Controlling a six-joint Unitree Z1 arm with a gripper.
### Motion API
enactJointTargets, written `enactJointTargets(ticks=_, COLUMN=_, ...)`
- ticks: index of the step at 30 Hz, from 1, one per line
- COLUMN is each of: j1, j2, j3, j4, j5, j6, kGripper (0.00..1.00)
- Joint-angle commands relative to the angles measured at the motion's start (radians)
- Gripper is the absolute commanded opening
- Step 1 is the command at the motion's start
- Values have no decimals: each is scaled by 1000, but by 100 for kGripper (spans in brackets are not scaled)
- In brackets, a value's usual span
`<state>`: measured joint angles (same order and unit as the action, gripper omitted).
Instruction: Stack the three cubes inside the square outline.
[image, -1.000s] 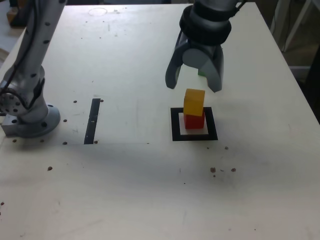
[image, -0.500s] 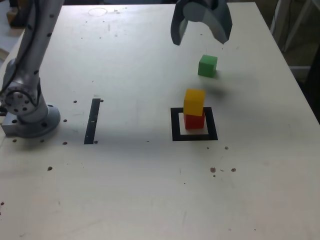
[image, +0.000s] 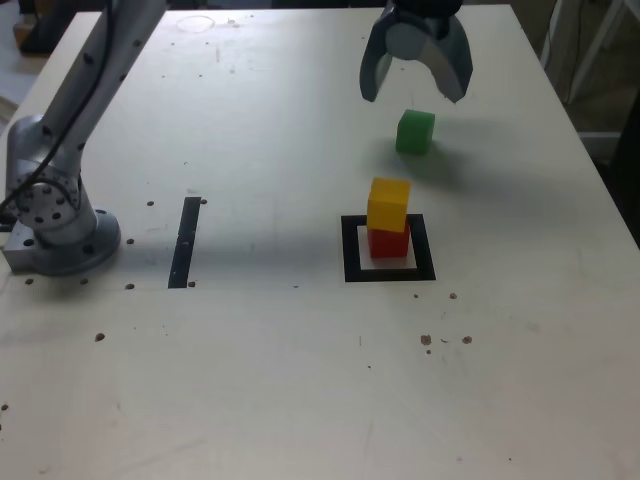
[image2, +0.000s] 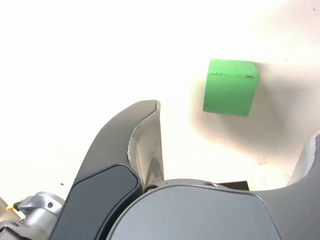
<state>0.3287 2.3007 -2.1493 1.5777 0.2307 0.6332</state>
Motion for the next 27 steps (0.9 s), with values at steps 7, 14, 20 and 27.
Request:
enactJointTargets(ticks=7, j1=18, j2=89, j3=-21, j4=-26, j5=-2, j6=32, kGripper=99)
enactJointTargets(ticks=14, j1=31, j2=106, j3=29, j4=-93, j5=-8, j6=33, kGripper=99)
enactJointTargets(ticks=20, j1=33, j2=99, j3=63, j4=-122, j5=-17, j6=38, kGripper=96)
enactJointTargets(ticks=27, j1=33, j2=96, j3=71, j4=-124, j5=-17, j6=60, kGripper=85)
